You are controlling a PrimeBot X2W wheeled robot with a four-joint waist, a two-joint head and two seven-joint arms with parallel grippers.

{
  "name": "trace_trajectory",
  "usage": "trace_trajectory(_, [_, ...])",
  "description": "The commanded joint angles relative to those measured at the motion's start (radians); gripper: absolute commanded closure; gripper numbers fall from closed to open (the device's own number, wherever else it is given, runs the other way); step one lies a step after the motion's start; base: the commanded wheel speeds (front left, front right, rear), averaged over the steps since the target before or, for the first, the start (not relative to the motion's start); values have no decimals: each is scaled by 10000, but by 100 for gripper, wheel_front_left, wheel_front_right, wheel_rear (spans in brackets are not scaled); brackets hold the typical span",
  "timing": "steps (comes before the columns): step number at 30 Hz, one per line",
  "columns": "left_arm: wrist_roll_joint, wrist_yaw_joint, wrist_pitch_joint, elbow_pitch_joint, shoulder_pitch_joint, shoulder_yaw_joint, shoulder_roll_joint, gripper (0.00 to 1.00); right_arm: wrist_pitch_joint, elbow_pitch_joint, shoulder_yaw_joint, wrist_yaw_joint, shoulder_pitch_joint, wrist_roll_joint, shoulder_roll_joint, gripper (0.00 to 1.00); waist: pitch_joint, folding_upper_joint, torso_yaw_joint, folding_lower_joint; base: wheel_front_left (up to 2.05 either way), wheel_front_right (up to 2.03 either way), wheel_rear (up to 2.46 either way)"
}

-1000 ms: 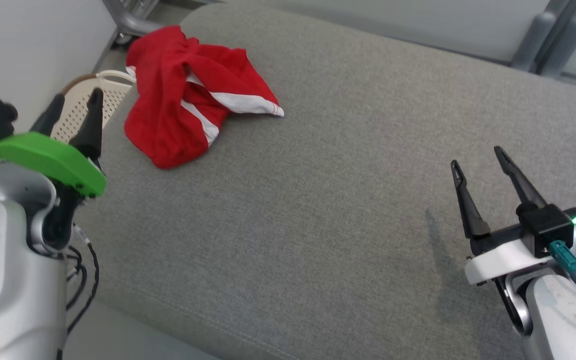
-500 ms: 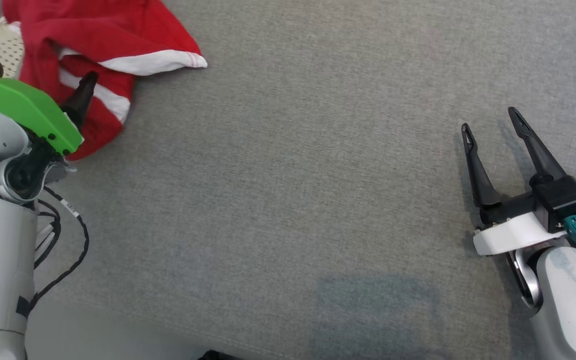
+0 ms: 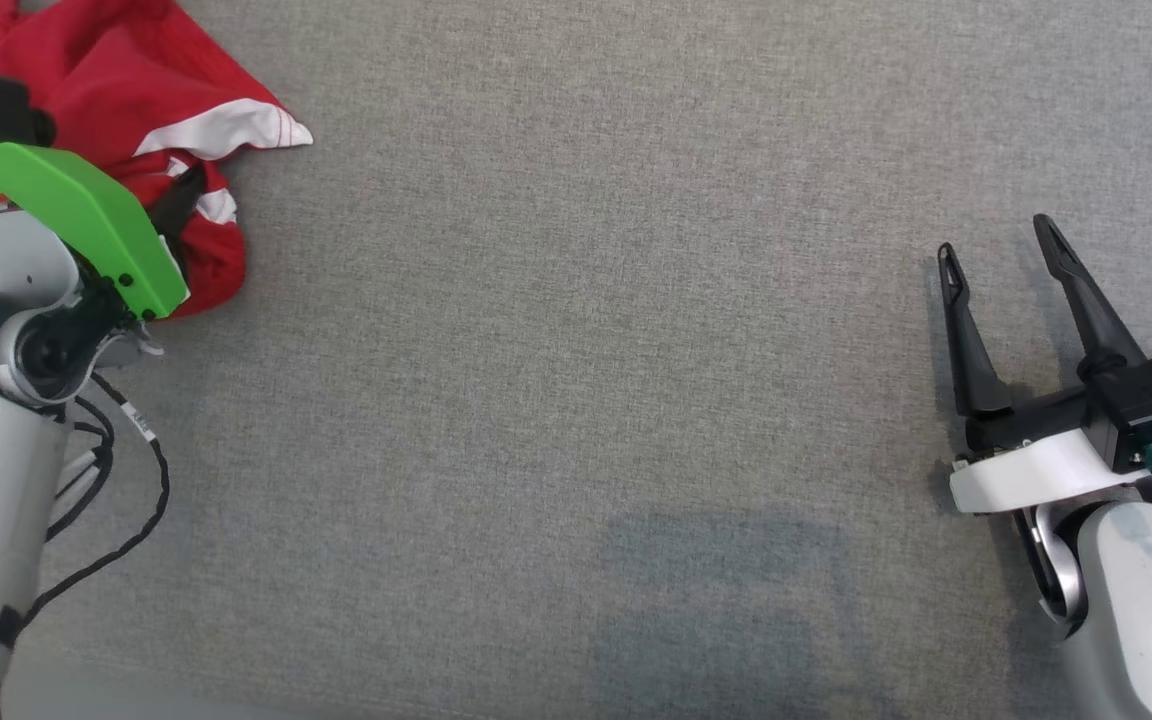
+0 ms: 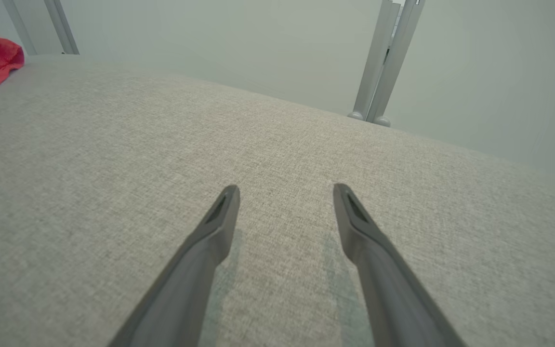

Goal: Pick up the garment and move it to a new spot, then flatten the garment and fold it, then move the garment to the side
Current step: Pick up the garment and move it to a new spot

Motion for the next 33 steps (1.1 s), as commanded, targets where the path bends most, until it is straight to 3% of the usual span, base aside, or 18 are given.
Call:
trace_trajectory(1, [-505,-28,409,-731,215,-314,502,100,-27,70,-38,-13,110,137,146,0,-272,119,-7,-2,0,0,0])
trace_trajectory(8, [-1827,-29,2138,-4067,402,-1332,2051,100,-27,250,87,-13,20,300,684,0,-793,119,-286,-2,0,0,0])
trace_trajectory(14, [-3096,-25,3445,-6354,577,-1423,2652,100,-27,265,33,-13,-153,472,1019,0,-1068,119,-806,-2,0,0,0])
trace_trajectory(16, [-3643,143,4003,-7165,593,-1429,2766,100,-27,266,19,-13,-209,557,1118,0,-1143,119,-1091,-2,0,0,0])
trace_trajectory(18, [-4308,591,4851,-8328,498,-1483,2931,100,-27,265,19,-13,-321,703,1240,0,-1225,119,-1604,-2,0,0,0])
trace_trajectory(24, [-5023,1762,6300,-9789,-218,-1864,2803,100,-27,349,42,-13,-411,1211,1345,0,-1444,119,-2811,-2,0,0,0])
trace_trajectory(29, [-5078,2547,7207,-10056,-972,-2565,2224,100,-27,398,138,-13,-308,1953,1352,0,-1598,119,-3889,-2,0,0,0])
trace_trajectory(33, [-5193,2931,7718,-10038,-1385,-3148,1598,100,-27,405,92,-13,-172,2330,1357,0,-1646,119,-4637,-2,0,0,0])
